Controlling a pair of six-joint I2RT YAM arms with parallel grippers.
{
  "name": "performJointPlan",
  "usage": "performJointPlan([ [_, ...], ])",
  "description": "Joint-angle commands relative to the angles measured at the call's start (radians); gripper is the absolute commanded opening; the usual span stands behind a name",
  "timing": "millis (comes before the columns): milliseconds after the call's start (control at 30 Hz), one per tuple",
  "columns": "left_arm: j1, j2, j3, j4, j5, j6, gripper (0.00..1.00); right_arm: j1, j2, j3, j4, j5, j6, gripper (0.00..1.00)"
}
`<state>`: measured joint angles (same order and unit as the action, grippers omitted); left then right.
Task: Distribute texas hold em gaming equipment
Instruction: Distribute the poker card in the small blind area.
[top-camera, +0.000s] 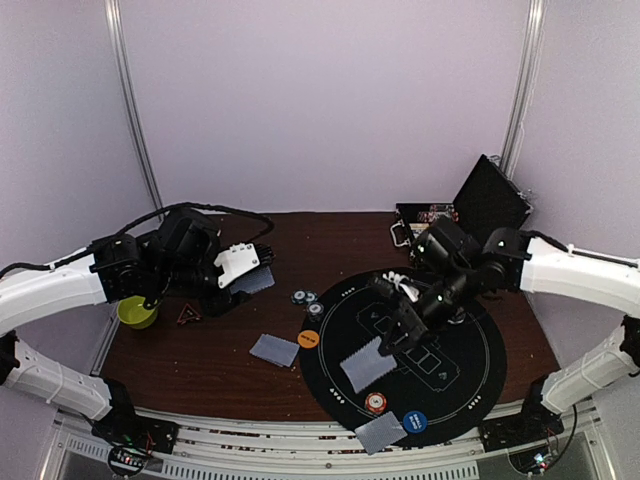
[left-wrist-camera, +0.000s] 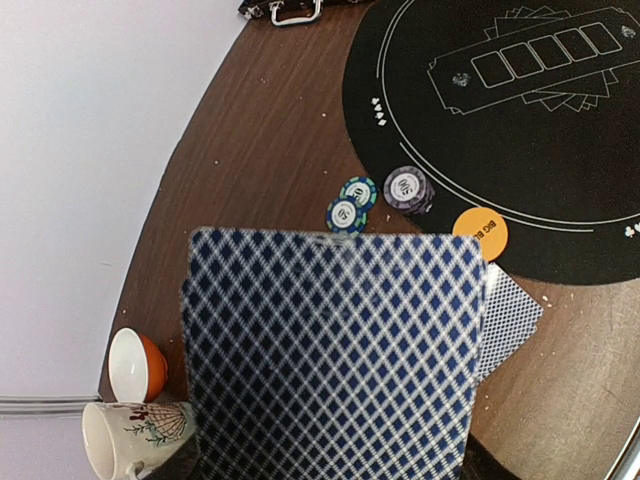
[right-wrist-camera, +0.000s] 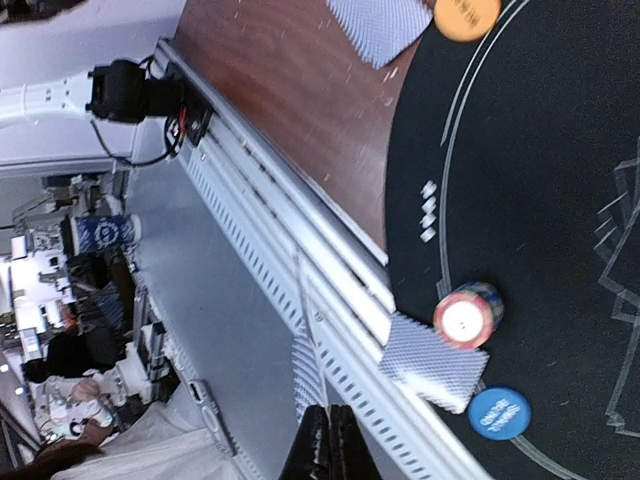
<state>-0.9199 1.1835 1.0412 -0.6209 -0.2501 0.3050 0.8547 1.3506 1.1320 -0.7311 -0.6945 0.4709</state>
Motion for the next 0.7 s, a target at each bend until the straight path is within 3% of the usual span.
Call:
performJointPlan([
  [0, 0.0, -0.008, 0.03, 0.041, 0.007, -0.001, 0.6, 0.117, -0.189, -0.236, 0.234, -0.106, 0.24, 0.0],
  [267, 0.001, 0.001, 0.038, 0.039, 0.016, -0.001, 0.6, 0.175, -0.396, -0.634, 0.546, -0.006, 0.521, 0.0],
  [667, 0.001, -0.001, 0.036, 0.038, 0.01, 0.002, 0.6, 0.176, -0.264, -0.682, 0.505, -0.034, 0.357, 0.0],
])
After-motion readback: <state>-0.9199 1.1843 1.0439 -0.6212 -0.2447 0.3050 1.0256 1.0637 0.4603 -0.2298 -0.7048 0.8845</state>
